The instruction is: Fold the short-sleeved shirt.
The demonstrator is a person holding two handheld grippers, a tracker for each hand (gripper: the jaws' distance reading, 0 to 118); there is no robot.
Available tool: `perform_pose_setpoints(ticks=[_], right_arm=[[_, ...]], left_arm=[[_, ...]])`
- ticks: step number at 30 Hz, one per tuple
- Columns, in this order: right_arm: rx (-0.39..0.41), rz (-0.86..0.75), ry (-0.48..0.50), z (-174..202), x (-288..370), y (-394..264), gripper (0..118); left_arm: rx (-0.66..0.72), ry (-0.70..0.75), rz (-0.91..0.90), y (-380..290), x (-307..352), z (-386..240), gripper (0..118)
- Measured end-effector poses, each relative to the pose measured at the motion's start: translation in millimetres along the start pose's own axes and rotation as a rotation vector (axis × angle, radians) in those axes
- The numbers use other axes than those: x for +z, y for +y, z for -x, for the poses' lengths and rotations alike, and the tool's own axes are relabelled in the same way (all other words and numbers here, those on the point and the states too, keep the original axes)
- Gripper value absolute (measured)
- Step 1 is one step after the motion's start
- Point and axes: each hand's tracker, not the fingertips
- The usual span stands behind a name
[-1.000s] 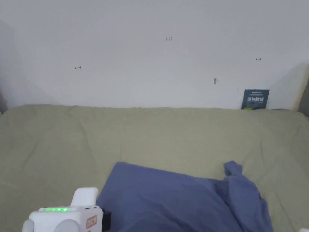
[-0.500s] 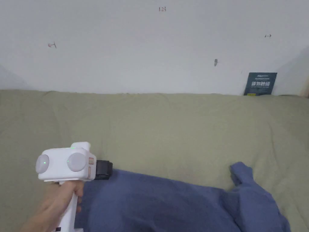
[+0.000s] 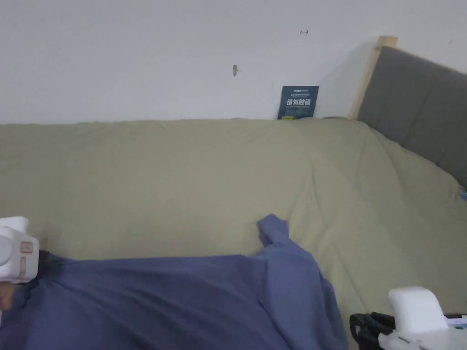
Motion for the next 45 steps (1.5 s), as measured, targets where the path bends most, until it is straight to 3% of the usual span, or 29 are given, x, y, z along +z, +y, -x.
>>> perform_pose_setpoints(ticks=[1, 2, 3, 4, 5, 7, 14, 17, 20, 22, 23, 24, 25, 26, 27, 28, 29, 30, 36, 42, 45], right_arm=[[0.006, 0.015, -0.001, -5.7, -9.4, 9.9, 1], [-0.003, 0.021, -0.007, -10.6, -17.3, 18.0, 19], [-0.021, 0.026, -0.012, -16.8, -29.0, 28.9, 54], [-0.043, 0.035, -0.018, -22.4, -42.3, 41.3, 97], [-0.048, 0.068, -0.014, -27.9, -58.0, 54.0, 108], [-0.08, 0.151, 0.007, -39.1, -92.0, 74.0, 118], [-0.039, 0.278, -0.044, -48.0, -169.6, 112.1, 116], [0.011, 0.33, 0.001, -40.1, -184.6, 112.6, 104], [0.06, 0.337, 0.001, -25.8, -204.5, 110.2, 96], [0.086, 0.452, -0.029, -14.4, -227.6, 101.2, 81], [0.103, 0.442, -0.021, -9.1, -231.4, 96.2, 79], [0.136, 0.392, -0.065, -6.5, -226.0, 99.0, 67], [0.119, 0.4, -0.036, -7.7, -220.0, 103.0, 42], [0.114, 0.379, -0.018, -8.8, -213.1, 105.7, 1], [0.142, 0.33, -0.057, -8.6, -199.3, 108.0, 1], [0.12, 0.321, -0.056, -15.5, -187.4, 111.7, 1], [0.077, 0.332, -0.004, -21.0, -179.9, 114.2, 1], [0.052, 0.298, -0.015, -27.7, -165.2, 117.3, 1], [-0.042, 0.153, 0.09, -59.6, -66.6, 136.2, 1], [-0.01, -0.024, 0.126, -49.2, 43.5, 161.8, 1], [0.026, -0.147, 0.119, -26.5, 111.6, 173.4, 1]], left_arm=[[0.002, 0.0, 0.001, -0.9, -0.2, 2.3, 0], [0.012, 0.002, 0.009, -1.9, 1.2, 3.4, 0], [0.023, -0.005, 0.016, -2.4, -0.2, 5.3, 0], [0.029, -0.011, 0.019, -3.0, -2.7, 6.5, 0], [0.032, -0.008, 0.019, -3.6, -5.0, 6.8, 0], [0.042, -0.005, 0.024, -4.5, -7.8, 2.4, 0], [0.011, 0.014, 0.046, -2.2, -12.1, -1.5, 0], [0.008, 0.008, 0.046, -3.1, -13.3, -0.2, 0], [-0.005, 0.021, 0.046, -4.7, -15.5, -4.2, 0], [-0.014, 0.037, 0.048, -5.1, -17.5, -8.8, 0], [-0.023, 0.041, 0.049, -5.1, -17.9, -9.5, 0], [-0.028, 0.044, 0.046, -5.9, -17.9, -9.7, 0], [-0.03, 0.045, 0.041, -6.5, -17.4, -9.0, 0], [-0.034, 0.044, 0.038, -7.8, -16.4, -9.1, 0], [-0.036, 0.04, 0.036, -8.1, -15.4, -8.3, 0], [-0.029, 0.036, 0.03, -7.6, -10.3, -6.5, 0], [-0.002, 0.037, 0.02, -6.9, -3.3, -5.3, 0], [0.02, 0.036, 0.009, -6.9, 5.1, -2.6, 0], [0.063, 0.034, -0.058, -15.7, 86.1, 20.1, 0], [0.126, -0.042, -0.232, -6.6, 221.1, 46.4, 0], [0.111, -0.068, -0.319, -0.5, 299.1, 54.3, 0]])
